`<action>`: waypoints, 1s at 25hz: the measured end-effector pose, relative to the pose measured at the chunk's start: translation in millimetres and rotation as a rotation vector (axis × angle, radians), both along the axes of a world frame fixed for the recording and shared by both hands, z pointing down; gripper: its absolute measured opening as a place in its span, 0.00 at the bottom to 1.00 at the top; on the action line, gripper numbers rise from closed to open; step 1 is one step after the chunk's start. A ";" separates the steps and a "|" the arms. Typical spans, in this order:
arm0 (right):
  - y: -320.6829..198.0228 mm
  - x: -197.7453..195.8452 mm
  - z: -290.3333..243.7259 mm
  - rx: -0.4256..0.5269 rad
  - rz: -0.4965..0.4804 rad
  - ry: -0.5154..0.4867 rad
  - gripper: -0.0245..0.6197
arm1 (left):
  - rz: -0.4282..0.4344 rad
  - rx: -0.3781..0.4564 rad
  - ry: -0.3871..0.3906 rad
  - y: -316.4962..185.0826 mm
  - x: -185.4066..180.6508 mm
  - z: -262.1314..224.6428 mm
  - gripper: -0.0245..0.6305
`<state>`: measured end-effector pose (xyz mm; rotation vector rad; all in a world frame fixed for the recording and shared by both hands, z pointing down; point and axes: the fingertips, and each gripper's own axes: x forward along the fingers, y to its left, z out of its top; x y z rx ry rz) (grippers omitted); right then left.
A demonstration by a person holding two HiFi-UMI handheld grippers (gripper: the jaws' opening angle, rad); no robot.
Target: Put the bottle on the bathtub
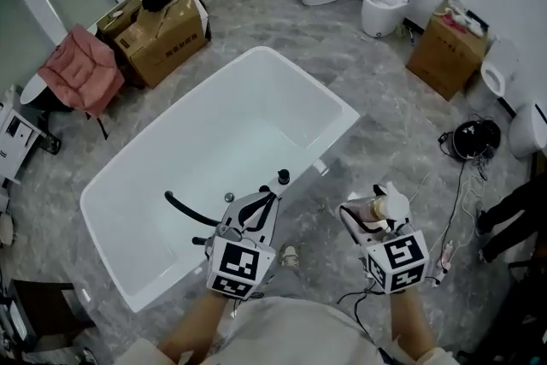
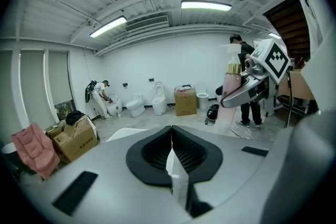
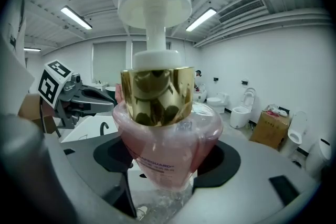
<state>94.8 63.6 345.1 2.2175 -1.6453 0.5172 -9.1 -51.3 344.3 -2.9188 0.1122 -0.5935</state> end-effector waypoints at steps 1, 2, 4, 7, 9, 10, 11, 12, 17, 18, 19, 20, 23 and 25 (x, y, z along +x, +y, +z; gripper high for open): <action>-11.5 8.7 2.1 0.000 0.007 0.008 0.58 | -0.003 -0.004 -0.001 -11.5 6.4 1.7 0.07; -22.0 17.0 4.2 0.000 0.010 0.017 0.58 | -0.007 -0.009 -0.002 -21.7 12.4 3.9 0.07; -40.7 30.9 9.2 -0.002 0.006 0.021 0.58 | -0.019 -0.023 -0.007 -39.3 23.1 9.8 0.07; -63.9 43.5 21.2 -0.012 -0.021 0.006 0.58 | -0.041 -0.043 -0.016 -57.9 35.1 21.9 0.07; -76.1 49.2 30.7 -0.026 -0.044 0.003 0.58 | -0.049 -0.053 -0.022 -65.5 42.2 30.9 0.07; -81.9 51.5 35.6 -0.033 -0.054 0.000 0.58 | -0.056 -0.059 -0.026 -69.0 44.8 36.4 0.07; -87.6 53.6 40.3 -0.038 -0.066 -0.004 0.58 | -0.068 -0.070 -0.032 -72.3 46.7 43.3 0.07; -93.2 56.0 44.8 -0.043 -0.078 -0.009 0.58 | -0.083 -0.082 -0.037 -75.5 48.4 50.7 0.07; -119.8 69.8 65.1 -0.061 -0.154 -0.028 0.58 | -0.156 -0.105 -0.058 -89.6 58.9 71.7 0.07; -125.1 72.6 68.5 -0.062 -0.172 -0.028 0.58 | -0.172 -0.109 -0.062 -92.1 59.6 74.7 0.07; -131.3 75.8 71.4 -0.061 -0.190 -0.027 0.58 | -0.190 -0.111 -0.065 -95.5 60.4 76.9 0.07; -138.0 79.3 74.5 -0.060 -0.210 -0.026 0.58 | -0.208 -0.113 -0.066 -99.3 61.2 78.5 0.07; -152.8 93.5 89.7 -0.067 -0.273 -0.037 0.58 | -0.261 -0.116 -0.059 -105.4 67.9 82.3 0.07; -159.1 105.2 102.3 -0.077 -0.313 -0.053 0.58 | -0.297 -0.109 -0.063 -107.1 75.9 86.7 0.07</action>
